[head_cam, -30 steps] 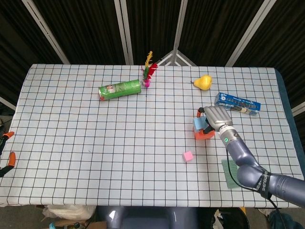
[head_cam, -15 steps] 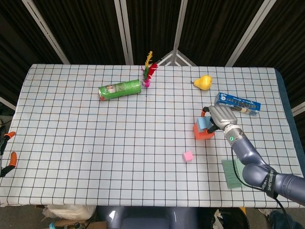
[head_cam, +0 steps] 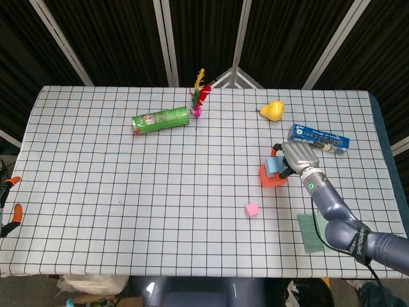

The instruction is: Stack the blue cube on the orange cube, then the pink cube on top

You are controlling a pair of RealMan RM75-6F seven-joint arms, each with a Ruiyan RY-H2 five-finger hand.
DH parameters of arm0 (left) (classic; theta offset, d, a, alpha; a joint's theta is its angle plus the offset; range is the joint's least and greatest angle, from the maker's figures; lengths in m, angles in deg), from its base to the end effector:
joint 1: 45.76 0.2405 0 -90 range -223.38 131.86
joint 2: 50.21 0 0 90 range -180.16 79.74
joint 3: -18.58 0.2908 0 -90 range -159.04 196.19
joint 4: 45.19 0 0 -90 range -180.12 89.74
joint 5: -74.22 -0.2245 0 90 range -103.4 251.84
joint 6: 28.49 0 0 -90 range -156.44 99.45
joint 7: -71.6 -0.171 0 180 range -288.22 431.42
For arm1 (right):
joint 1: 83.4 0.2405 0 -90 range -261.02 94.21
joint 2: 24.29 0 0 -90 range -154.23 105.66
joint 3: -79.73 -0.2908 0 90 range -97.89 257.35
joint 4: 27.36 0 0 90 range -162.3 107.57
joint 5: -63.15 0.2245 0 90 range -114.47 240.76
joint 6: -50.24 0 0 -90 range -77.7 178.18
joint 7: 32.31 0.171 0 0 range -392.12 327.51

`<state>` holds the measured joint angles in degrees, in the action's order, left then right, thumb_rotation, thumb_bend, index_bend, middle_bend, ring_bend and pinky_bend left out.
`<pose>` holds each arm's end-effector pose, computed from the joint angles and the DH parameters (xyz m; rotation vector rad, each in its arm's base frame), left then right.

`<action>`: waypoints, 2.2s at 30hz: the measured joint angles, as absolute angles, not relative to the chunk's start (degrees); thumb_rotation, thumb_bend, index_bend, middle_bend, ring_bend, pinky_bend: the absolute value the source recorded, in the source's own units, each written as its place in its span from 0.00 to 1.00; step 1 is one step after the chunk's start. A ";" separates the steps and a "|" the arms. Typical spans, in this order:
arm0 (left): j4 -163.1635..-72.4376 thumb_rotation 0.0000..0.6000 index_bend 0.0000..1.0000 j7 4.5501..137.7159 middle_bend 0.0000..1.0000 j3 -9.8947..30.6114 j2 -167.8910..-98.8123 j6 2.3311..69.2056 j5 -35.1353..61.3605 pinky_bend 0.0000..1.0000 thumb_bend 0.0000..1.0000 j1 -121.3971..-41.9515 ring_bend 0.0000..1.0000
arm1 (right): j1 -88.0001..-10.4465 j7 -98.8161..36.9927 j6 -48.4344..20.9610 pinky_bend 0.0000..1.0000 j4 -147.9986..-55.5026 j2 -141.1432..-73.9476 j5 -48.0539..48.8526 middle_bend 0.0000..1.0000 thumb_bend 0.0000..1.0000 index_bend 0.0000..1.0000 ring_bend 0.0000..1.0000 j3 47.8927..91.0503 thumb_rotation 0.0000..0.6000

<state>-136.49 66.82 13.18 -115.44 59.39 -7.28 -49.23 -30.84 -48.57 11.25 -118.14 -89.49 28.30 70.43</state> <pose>-0.3599 0.2122 0.1760 -1.2762 -0.8226 -0.8437 -0.2000 -0.4564 0.0853 1.6957 -1.2235 0.6687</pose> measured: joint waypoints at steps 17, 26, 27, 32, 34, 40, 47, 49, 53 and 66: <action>-136.63 1.00 0.17 65.92 0.04 13.16 -115.72 59.05 -6.98 0.00 0.56 -49.41 0.00 | -30.75 -46.41 12.23 0.91 -117.27 -89.09 27.60 1.00 0.30 0.48 1.00 71.71 1.00; -136.65 1.00 0.17 65.88 0.04 13.15 -115.72 59.13 -6.94 0.00 0.56 -49.39 0.00 | -30.55 -45.42 12.41 0.91 -116.95 -89.45 27.11 1.00 0.30 0.48 1.00 71.85 1.00; -136.66 1.00 0.17 65.92 0.04 13.16 -115.69 59.15 -6.96 0.00 0.56 -49.38 0.00 | -30.53 -45.34 12.40 0.91 -116.91 -89.50 27.07 1.00 0.30 0.48 1.00 71.87 1.00; -136.63 1.00 0.17 65.98 0.04 13.13 -115.67 59.06 -6.90 0.00 0.56 -49.42 0.00 | -30.67 -44.47 12.31 0.91 -116.51 -89.87 26.48 1.00 0.30 0.48 1.00 71.79 1.00; -136.61 1.00 0.17 65.97 0.04 13.12 -115.68 59.03 -6.86 0.00 0.56 -49.43 0.00 | -30.81 -44.05 12.32 0.91 -116.30 -90.01 25.99 1.00 0.30 0.48 1.00 71.73 1.00; -136.66 1.00 0.17 65.74 0.04 13.14 -115.75 59.06 -6.85 0.00 0.56 -49.42 0.00 | -31.37 -42.57 12.56 0.91 -115.83 -90.07 24.23 1.00 0.30 0.48 1.00 71.53 1.00; -136.73 1.00 0.17 65.34 0.04 13.16 -115.88 58.96 -6.76 0.00 0.56 -49.48 0.00 | -31.92 -41.13 12.98 0.91 -115.53 -89.84 22.88 1.00 0.31 0.48 1.00 71.42 1.00; -136.73 1.00 0.17 65.29 0.04 13.13 -115.89 58.95 -6.68 0.00 0.56 -49.48 0.00 | -32.07 -40.75 13.18 0.91 -115.36 -89.76 22.50 1.00 0.31 0.49 1.00 71.42 1.00; -136.74 1.00 0.17 65.16 0.04 13.13 -115.94 58.94 -6.67 0.00 0.56 -49.49 0.00 | -32.33 -39.97 13.46 0.91 -115.09 -89.75 21.81 1.00 0.31 0.48 1.00 71.38 1.00; -136.78 1.00 0.17 64.66 0.04 13.15 -116.09 58.77 -6.57 0.00 0.56 -49.59 0.00 | -32.77 -38.28 14.30 0.91 -113.58 -90.42 20.13 1.00 0.31 0.48 1.00 71.37 1.00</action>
<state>-136.78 64.66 13.15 -116.09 58.77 -6.57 -49.59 -32.77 -38.28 14.30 -113.58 -90.42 20.13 71.37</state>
